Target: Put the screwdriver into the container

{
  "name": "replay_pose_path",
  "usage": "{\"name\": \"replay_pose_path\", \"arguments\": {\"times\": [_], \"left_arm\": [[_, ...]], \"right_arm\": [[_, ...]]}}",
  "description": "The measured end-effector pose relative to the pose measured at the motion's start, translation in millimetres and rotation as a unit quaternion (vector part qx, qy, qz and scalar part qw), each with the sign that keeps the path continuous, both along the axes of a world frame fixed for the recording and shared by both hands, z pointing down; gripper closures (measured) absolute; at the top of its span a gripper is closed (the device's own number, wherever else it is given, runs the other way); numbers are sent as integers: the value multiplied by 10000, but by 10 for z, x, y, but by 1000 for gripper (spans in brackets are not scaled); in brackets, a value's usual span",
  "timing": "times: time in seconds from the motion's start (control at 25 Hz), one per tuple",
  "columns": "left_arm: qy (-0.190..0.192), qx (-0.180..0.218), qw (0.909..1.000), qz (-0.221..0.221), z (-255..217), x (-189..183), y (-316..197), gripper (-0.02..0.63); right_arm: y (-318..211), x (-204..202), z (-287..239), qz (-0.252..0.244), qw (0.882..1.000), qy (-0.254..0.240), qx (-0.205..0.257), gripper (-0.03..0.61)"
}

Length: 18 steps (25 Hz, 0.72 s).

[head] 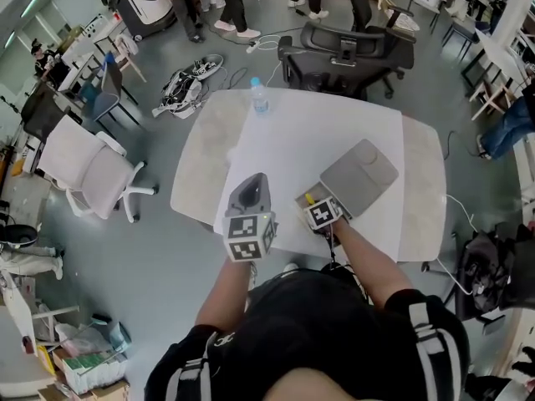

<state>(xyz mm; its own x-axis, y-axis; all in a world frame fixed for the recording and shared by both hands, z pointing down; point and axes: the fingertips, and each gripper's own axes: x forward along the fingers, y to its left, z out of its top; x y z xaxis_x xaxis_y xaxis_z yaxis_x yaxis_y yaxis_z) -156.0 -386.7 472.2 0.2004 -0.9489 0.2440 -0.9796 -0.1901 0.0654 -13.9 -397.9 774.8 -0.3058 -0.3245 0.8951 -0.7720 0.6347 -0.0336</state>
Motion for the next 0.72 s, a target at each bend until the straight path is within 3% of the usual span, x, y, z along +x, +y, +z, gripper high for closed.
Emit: {"name": "replay_pose_path", "arguments": {"times": [0.16, 0.36, 0.52, 0.72], "left_arm": [[-13, -11, 10000, -28, -14, -19, 13, 611], [-26, -101, 9999, -24, 23, -34, 46, 611], [-32, -118, 9999, -15, 34, -36, 52, 611], [16, -62, 10000, -6, 30, -47, 71, 611]], "right_arm": [[-13, 3, 41, -184, 9993, 310, 31, 511], [-127, -141, 9, -450, 9987, 69, 244, 511], [-46, 49, 52, -163, 9990, 408, -5, 485], [-36, 69, -64, -123, 9996, 233, 136, 454]]}}
